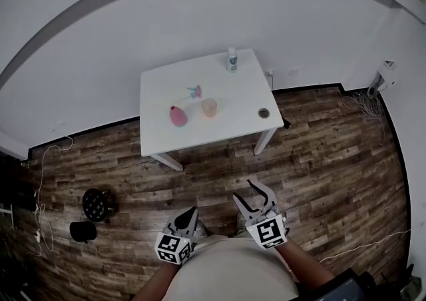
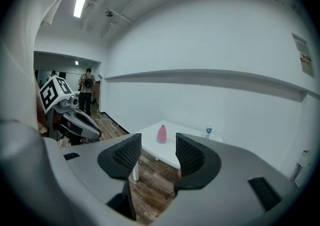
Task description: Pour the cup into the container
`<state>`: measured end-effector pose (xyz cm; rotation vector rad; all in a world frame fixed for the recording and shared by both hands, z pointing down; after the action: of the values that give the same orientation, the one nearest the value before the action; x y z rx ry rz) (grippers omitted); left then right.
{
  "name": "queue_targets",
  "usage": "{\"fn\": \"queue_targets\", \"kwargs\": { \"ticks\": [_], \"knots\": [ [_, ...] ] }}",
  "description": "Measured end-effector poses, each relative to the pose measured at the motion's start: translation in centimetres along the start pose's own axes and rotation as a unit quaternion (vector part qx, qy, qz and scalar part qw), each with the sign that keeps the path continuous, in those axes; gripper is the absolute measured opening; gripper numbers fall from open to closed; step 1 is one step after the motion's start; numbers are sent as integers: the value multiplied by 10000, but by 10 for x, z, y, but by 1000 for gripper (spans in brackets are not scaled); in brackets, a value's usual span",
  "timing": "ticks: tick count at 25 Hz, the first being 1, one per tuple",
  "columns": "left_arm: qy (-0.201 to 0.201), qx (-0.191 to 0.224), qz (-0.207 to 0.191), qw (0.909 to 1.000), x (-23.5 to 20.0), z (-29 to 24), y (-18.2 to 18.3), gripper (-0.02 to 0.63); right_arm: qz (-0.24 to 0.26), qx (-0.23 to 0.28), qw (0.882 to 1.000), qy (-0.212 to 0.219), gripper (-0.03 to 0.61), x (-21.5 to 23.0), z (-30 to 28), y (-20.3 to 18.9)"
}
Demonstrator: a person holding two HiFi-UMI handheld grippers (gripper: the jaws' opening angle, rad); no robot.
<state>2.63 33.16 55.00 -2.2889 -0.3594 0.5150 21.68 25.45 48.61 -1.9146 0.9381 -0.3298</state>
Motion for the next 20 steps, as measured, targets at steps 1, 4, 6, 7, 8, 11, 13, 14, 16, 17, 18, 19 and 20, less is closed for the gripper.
{"fn": "queue_targets", "kwargs": {
  "ticks": [1,4,6,7,8,11,13,14,16,17,18,19,20],
  "knots": [
    [-37,-3,-25,10000,-4,3,0,11,-21,19,10000,-60,221,-5,0,4],
    [-135,-4,-85,9999,-18,9,-2,11,-64,125,9995,-288,221,-17,0,14],
    [-203,-14,-118,9997,-24,12,-3,11,-73,221,9990,-382,221,-24,2,18],
    [-238,-25,-137,9996,-27,13,-4,11,-74,249,9988,-405,222,-28,1,19],
    [-274,-38,-156,9995,-30,14,-5,11,-72,252,9988,-424,221,-32,1,19],
    [-368,-67,-194,9991,-37,16,-5,11,-83,194,9986,-488,222,-41,-1,17],
    [-420,-64,-200,9989,-41,16,-6,11,-88,100,9986,-512,222,-47,-2,13],
    [-444,-61,-195,9988,-43,15,-6,11,-96,54,9986,-519,222,-49,-4,11],
    [-484,-63,-180,9986,-48,14,-6,11,-124,-19,9984,-545,222,-52,-6,6],
    [-499,-70,-173,9986,-49,13,-7,11,-131,-50,9983,-565,222,-52,-6,4],
    [-512,-77,-166,9985,-51,12,-7,11,-133,-77,9982,-588,222,-53,-7,3],
    [-523,-83,-156,9985,-52,11,-7,11,-135,-102,9980,-608,222,-53,-7,1],
    [-532,-89,-141,9984,-53,10,-7,11,-139,-132,9979,-623,222,-54,-8,-1]
  ]
}}
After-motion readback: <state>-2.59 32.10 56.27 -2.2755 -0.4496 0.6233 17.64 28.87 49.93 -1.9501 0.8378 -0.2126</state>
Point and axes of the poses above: the fingertips, and each gripper's own axes: z backward along the fingers, x to its right, y out of its top, the point moved 5 cm from there along z, backward along the fingers, and after that the axes turned 14 degrees about -x, right-handed, at the moved point
